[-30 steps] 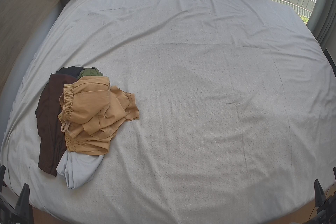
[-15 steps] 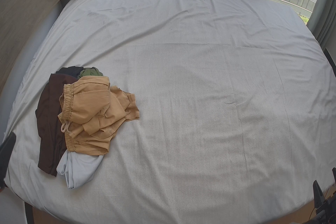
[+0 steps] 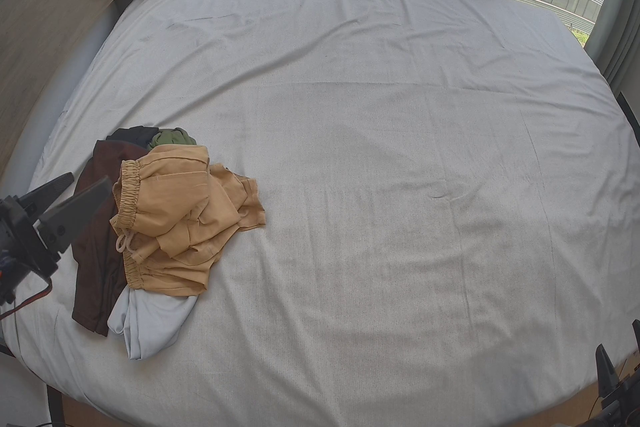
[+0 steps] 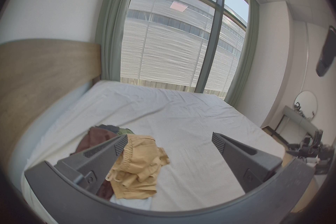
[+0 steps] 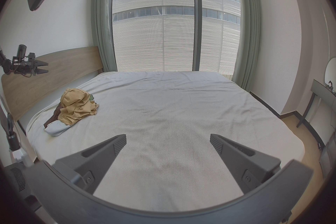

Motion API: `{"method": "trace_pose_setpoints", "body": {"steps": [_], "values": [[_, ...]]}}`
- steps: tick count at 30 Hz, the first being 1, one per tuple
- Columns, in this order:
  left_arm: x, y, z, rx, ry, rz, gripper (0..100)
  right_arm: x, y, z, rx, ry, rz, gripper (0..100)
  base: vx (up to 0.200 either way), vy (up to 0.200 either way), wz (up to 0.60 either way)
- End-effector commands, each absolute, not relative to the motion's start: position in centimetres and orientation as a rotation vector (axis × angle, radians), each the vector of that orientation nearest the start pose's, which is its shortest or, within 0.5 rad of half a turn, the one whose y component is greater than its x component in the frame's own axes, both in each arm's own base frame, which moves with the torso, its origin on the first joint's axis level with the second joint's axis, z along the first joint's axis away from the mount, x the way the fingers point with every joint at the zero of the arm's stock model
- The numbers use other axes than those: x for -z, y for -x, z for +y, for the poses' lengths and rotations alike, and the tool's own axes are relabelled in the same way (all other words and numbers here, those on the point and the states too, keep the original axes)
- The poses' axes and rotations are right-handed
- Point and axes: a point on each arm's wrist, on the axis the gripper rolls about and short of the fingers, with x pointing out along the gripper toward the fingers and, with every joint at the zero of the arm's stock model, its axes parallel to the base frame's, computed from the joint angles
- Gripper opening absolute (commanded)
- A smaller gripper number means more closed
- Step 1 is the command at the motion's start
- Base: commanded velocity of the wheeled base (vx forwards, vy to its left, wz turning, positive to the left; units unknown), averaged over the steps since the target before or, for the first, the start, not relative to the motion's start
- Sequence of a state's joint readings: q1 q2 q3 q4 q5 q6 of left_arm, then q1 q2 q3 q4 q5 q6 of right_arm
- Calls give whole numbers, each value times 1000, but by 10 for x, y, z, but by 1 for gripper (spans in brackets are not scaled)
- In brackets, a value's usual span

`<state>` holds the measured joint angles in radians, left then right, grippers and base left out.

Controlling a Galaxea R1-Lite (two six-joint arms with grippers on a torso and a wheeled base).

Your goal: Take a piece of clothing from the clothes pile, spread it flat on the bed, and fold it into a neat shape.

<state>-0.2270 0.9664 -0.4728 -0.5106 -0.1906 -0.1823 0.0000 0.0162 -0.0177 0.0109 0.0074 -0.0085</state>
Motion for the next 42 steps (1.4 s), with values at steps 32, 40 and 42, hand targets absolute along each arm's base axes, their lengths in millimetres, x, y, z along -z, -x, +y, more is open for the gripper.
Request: {"method": "trace_pose_setpoints", "body": {"steps": [32, 40, 42], "values": [[-188, -215, -11, 274, 346, 271, 100, -75, 23, 0, -8, 6, 3, 100, 0, 0, 0], [-183, -228, -6, 251, 375, 262, 100, -75, 23, 0, -8, 5, 3, 100, 0, 0, 0], [-180, -232, -4, 244, 377, 265, 100, -75, 23, 0, -8, 5, 2, 100, 0, 0, 0]]}}
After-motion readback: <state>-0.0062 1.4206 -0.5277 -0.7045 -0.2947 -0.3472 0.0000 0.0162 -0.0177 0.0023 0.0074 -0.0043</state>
